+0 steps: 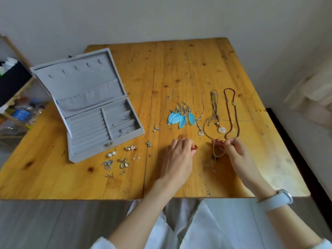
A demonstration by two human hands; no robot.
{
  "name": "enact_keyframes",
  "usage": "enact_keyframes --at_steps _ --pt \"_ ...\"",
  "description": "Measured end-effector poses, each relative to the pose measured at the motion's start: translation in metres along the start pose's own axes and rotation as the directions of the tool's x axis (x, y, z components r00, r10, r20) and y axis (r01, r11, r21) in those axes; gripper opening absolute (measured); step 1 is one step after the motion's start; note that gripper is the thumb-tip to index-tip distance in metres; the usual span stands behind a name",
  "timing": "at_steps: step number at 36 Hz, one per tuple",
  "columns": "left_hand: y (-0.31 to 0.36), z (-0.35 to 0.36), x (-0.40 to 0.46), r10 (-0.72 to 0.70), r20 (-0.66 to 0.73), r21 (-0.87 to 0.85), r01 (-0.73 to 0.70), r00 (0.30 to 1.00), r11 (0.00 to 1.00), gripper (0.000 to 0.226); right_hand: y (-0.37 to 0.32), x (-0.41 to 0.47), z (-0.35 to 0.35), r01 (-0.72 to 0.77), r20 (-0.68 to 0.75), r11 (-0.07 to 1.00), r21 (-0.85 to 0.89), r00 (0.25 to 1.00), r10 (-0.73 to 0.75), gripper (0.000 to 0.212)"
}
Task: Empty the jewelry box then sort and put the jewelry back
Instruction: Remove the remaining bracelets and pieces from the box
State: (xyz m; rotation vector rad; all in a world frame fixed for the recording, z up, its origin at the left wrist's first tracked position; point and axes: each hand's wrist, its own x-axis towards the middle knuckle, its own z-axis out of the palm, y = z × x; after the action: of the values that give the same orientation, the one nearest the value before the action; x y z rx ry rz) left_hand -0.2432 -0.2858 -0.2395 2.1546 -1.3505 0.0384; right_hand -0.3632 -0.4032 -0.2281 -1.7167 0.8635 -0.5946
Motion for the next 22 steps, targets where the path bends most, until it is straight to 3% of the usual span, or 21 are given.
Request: enact_keyframes --at_steps 3,7,11,15,19,22 --pt "-0.004 0.009 0.003 0.008 0.057 0.099 -0.014 0.998 0.995 0.012 0.000 0.008 -0.003 0.022 -0.047 0.999 -0.037 0.999 -0.024 0.018" --pt "-0.009 0.019 -0.005 0.033 0.070 0.101 -0.040 0.997 0.994 0.017 0.002 0.010 -0.005 0.052 -0.065 0.999 -0.006 0.997 -0.052 0.016" --pt "-0.015 0.021 -0.013 0.096 0.165 0.228 -0.133 0.982 0.965 0.046 -0.001 0.006 -0.003 0.104 -0.123 0.990 0.096 0.988 -0.091 0.016" --pt "-0.017 0.020 -0.014 0.127 0.239 0.317 -0.201 0.963 0.927 0.054 -0.006 -0.003 0.000 0.330 -0.185 0.929 -0.170 0.915 -0.358 0.013" --pt "-0.017 0.021 -0.017 0.103 0.223 0.314 -0.171 0.969 0.934 0.056 -0.001 -0.012 0.009 0.439 -0.037 0.753 -0.491 0.853 -0.521 0.007" --pt "-0.015 0.019 -0.018 0.054 0.207 0.288 -0.114 0.977 0.951 0.056 0.019 -0.018 0.018 0.452 0.138 0.628 -0.633 0.865 -0.483 0.020"
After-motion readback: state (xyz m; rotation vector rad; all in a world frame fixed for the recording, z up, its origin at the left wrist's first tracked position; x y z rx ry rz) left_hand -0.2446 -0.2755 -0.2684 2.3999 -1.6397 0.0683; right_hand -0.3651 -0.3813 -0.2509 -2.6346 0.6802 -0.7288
